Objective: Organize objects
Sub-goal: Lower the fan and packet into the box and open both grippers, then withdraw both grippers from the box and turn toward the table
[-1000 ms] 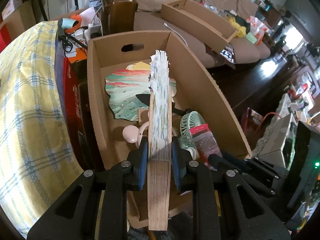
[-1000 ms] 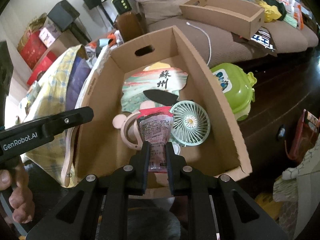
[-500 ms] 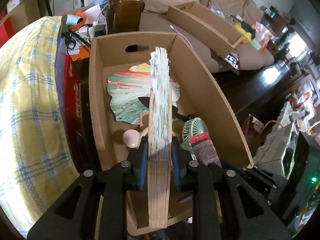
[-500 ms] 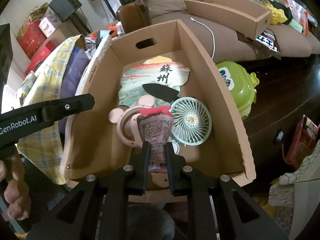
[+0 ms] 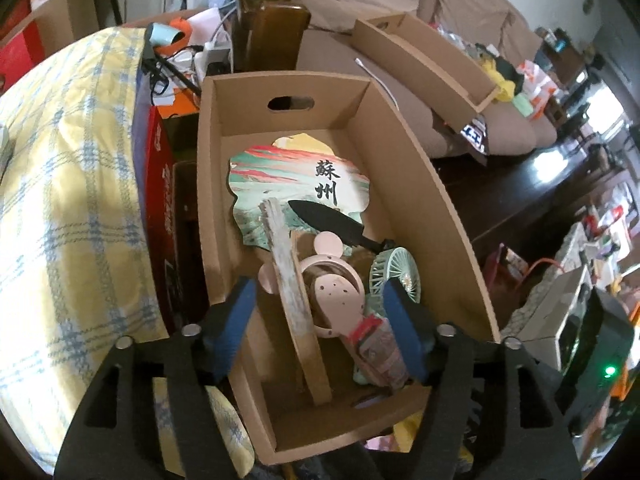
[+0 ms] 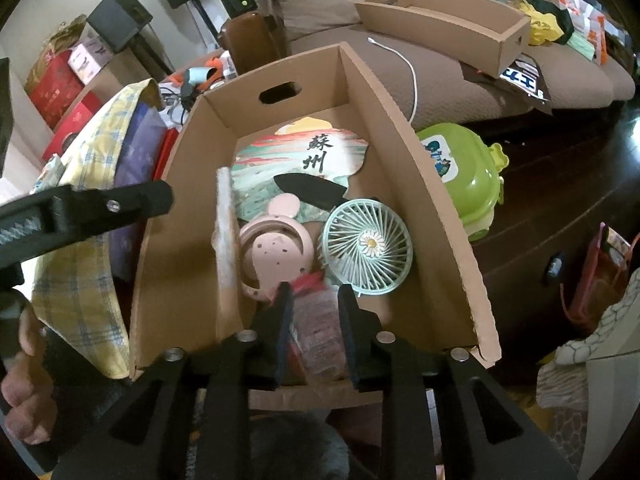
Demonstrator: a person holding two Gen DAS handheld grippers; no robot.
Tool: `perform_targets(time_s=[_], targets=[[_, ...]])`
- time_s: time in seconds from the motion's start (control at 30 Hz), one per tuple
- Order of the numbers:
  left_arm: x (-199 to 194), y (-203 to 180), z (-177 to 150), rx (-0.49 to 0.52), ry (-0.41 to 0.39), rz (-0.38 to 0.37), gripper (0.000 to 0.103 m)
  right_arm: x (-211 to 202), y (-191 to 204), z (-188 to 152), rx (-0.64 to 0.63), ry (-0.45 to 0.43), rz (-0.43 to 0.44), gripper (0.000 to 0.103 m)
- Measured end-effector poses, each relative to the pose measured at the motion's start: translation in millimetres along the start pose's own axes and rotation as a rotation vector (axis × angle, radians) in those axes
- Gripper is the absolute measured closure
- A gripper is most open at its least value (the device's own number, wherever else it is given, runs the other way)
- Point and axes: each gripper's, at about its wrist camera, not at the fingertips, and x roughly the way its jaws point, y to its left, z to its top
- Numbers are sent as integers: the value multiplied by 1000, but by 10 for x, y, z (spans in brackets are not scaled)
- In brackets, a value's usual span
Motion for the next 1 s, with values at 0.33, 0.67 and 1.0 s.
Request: perform_targets(time_s=[0.33, 0.67, 1.0], targets=[[-238, -14, 45, -8, 12, -21, 25, -29, -5, 17, 11, -20, -7, 50], [-533, 112, 73, 17, 38, -15, 25, -71, -34, 17, 18, -29, -8, 48], [-1351, 466, 163, -2, -87, -30, 24, -83, -43, 17, 26, -32, -16, 46]])
